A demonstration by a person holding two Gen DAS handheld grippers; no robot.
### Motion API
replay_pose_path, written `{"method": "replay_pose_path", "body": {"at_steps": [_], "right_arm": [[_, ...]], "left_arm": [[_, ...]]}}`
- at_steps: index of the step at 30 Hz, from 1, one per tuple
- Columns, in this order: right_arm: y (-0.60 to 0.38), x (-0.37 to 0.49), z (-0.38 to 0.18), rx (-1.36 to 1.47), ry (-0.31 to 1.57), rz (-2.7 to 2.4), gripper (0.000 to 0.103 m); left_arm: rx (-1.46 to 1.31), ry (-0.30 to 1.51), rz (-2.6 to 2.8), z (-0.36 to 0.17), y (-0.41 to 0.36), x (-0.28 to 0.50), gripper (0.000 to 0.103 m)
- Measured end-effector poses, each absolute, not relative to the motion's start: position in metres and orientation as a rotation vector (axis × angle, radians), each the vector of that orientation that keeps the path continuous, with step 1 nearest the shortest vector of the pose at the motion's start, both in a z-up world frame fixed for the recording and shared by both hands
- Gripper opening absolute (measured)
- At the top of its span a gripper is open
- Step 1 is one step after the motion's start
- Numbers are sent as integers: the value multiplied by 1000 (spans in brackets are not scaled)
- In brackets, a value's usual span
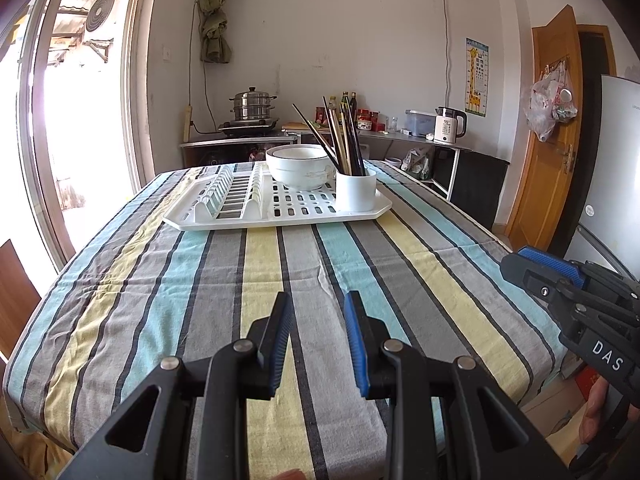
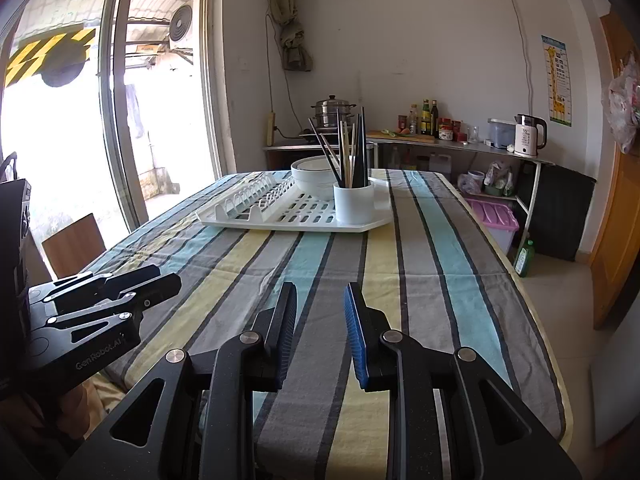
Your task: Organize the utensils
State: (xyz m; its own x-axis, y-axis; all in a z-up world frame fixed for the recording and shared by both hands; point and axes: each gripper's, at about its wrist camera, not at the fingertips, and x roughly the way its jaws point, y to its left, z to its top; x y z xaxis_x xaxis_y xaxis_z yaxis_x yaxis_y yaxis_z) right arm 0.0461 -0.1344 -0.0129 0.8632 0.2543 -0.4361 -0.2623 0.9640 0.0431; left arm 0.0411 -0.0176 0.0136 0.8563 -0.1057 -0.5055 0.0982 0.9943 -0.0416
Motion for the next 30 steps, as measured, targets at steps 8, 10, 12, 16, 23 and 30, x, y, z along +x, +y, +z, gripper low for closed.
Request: {"method": "replay_pose_path", "body": {"at_steps": [8, 10, 12, 16, 23, 30], "right_arm": [[-134, 46, -13, -19, 456, 271, 25], [-134, 46, -13, -18, 455, 273, 25], [-133, 47, -13, -20, 454, 272, 25], [-133, 47, -14, -19, 456, 272, 25], [-134, 47, -14, -19, 457, 272, 25], [-134, 47, -14, -18, 456, 274, 25]], "left_arm": [[-9, 534, -109, 13, -18, 42, 29], [-6, 532, -108, 13, -18, 43, 29], [-6, 534, -111, 13, -19, 43, 29], [-6, 537, -111, 12, -19, 43, 29], [-4, 545, -119, 10, -20, 44, 29], [-5, 547, -123, 10, -21, 44, 29]]}}
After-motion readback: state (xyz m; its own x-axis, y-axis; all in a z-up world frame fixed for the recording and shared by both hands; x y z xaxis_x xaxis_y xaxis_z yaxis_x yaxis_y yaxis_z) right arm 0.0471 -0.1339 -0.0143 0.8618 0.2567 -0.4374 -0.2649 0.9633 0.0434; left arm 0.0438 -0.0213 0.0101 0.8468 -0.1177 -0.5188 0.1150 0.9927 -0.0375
